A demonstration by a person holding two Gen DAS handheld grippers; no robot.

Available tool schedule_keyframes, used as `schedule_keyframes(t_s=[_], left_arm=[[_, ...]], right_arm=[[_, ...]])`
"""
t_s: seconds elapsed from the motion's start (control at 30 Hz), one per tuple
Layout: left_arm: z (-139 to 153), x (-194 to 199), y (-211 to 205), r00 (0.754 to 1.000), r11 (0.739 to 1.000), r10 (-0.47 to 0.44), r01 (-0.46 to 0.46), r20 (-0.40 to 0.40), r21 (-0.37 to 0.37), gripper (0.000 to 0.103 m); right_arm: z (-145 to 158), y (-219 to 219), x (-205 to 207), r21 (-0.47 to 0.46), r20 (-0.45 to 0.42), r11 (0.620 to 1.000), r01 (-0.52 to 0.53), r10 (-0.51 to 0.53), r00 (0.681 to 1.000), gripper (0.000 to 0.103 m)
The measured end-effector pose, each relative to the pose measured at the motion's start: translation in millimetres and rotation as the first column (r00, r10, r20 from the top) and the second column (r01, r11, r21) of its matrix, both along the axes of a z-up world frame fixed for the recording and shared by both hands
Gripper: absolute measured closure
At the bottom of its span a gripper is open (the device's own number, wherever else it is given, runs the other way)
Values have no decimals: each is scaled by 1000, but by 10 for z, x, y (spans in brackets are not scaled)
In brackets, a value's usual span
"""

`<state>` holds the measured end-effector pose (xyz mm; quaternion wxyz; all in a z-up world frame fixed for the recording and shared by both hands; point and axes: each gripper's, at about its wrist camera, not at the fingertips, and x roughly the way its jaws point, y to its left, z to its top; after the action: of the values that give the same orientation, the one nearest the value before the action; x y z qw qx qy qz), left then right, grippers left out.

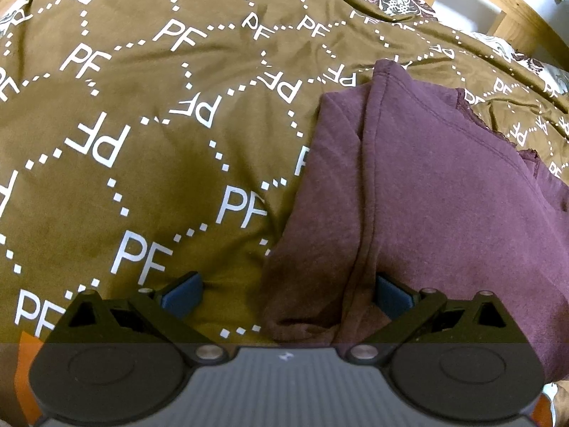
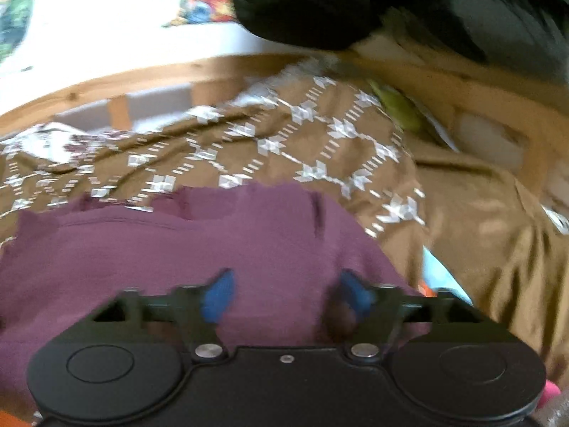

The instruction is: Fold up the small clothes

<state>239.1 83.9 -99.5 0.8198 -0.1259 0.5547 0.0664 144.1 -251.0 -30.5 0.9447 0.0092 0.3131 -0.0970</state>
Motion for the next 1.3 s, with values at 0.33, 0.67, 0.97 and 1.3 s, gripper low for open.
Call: schedule_keyframes(t_s=[0.33,0.67,0.97,1.3], left_arm=[[-6,-4,-15,1000,1000,-9,9,2,13,0],[2,24,30,999,1000,25,-24,43,-19,0],[-34,166,14,995,998,-11,17,98,-60,1],[120,-28,-44,993,991,-46,59,110,-119,71]], right_arm=[[-252,585,71,-19,-174,930,-367,358,917,1],[-327,619,121,18,-212,930,-367,362,908,1],[-329,589,121,27,-214,931,-365,362,907,1],[-329,568,140,45,-221,932,-360,360,906,0]])
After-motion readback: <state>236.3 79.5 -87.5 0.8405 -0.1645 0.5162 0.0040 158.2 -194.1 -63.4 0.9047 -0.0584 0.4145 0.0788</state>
